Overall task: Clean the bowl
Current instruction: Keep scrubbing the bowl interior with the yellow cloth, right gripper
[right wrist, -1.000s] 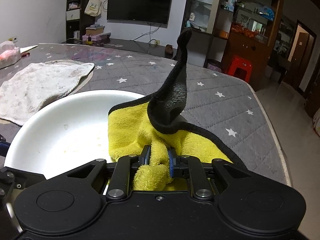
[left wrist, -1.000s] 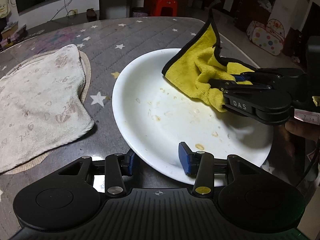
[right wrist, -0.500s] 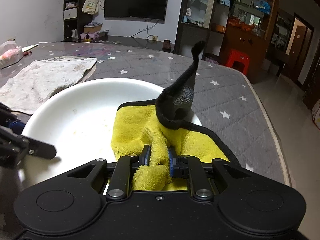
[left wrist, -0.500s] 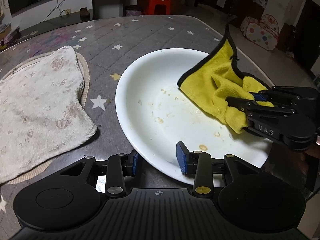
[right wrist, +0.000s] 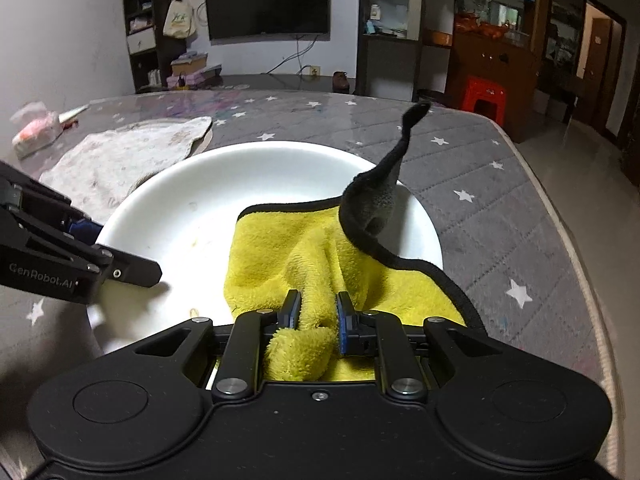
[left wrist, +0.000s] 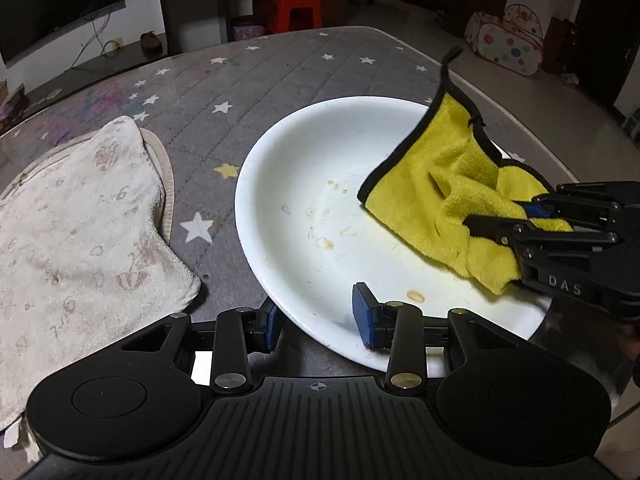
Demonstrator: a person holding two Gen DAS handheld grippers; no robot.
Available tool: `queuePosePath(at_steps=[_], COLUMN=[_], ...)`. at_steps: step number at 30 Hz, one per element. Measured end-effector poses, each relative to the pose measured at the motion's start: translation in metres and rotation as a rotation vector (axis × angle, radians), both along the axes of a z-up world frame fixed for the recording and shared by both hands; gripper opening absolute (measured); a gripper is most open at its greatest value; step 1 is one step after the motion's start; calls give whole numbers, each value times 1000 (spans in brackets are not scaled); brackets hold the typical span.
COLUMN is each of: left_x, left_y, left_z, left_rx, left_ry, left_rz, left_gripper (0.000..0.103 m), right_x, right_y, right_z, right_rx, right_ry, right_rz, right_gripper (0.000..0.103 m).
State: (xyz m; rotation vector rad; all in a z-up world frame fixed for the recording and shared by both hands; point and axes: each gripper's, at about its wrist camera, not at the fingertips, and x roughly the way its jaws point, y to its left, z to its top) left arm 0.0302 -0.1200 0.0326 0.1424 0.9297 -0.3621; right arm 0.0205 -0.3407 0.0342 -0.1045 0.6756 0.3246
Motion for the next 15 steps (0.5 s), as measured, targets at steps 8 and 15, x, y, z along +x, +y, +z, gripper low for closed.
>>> queuePosePath(at_steps=[8,15], left_x=[0,-6], left_y=[1,-5], left_z=[-1,-2], left_rx=[-14,-18], left_ry=[-3,-4], left_rz=[10,41], left_gripper=[40,44], right_x=[21,39], right_y=[5,9], right_z=[0,0], right_rx=[-34,-64], right_ry=[-24,-45], right_rz=[-12,-22], right_gripper=[19,19])
